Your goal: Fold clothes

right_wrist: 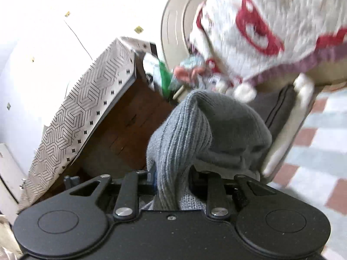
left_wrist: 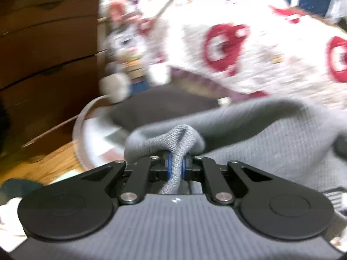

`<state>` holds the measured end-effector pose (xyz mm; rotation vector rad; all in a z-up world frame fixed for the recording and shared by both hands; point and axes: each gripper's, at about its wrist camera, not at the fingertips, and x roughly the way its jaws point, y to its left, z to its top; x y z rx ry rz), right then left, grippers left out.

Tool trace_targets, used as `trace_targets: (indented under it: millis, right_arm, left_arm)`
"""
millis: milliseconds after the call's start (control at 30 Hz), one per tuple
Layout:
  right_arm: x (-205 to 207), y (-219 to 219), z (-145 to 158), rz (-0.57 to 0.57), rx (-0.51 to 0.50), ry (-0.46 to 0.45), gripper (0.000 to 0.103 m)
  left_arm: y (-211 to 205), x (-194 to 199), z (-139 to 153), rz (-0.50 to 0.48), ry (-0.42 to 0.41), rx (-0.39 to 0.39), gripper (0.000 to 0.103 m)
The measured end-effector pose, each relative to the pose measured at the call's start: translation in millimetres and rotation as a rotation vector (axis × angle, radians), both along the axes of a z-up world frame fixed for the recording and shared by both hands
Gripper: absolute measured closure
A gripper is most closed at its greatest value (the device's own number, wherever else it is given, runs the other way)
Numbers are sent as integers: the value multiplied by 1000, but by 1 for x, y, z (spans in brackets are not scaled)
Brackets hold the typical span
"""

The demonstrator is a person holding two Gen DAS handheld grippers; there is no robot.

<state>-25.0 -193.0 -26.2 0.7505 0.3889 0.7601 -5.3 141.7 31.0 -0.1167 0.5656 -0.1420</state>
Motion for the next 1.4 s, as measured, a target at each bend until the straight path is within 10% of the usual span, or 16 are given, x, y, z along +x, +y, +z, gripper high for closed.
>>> trace_targets:
  millis: [367, 533, 633, 767, 967, 1100, 1233, 1400]
  right_arm:
    - [-105, -82, 23, -301, -30, 8, 77]
    - [-135, -117, 36, -433, -13, -31, 94]
    - [-129, -124, 36, -492, -177, 36, 93]
    - [-103, -108, 5, -539, -430, 174, 93]
    - [-56, -124, -32, -691, -625, 248, 93]
    - [-10, -123, -34, -837, -952, 349, 86]
    - [-4, -90, -14, -642, -891, 181, 49]
    - [16, -33, -35, -149, -697, 160, 42]
  left_arm:
    - [-83, 0, 12, -192, -13, 21, 96]
    - [-120, 11, 32, -317, -64, -11, 103]
    - [-150, 20, 45, -416, -69, -38, 103]
    - [-186, 36, 28, -388, -26, 131, 100]
    - [-133, 50, -48, -273, 214, 263, 73]
    - [-59, 57, -82, -99, 386, 317, 70]
    - [0, 42, -100, 10, 464, 367, 59]
    - [56, 17, -108, 88, 529, 319, 53]
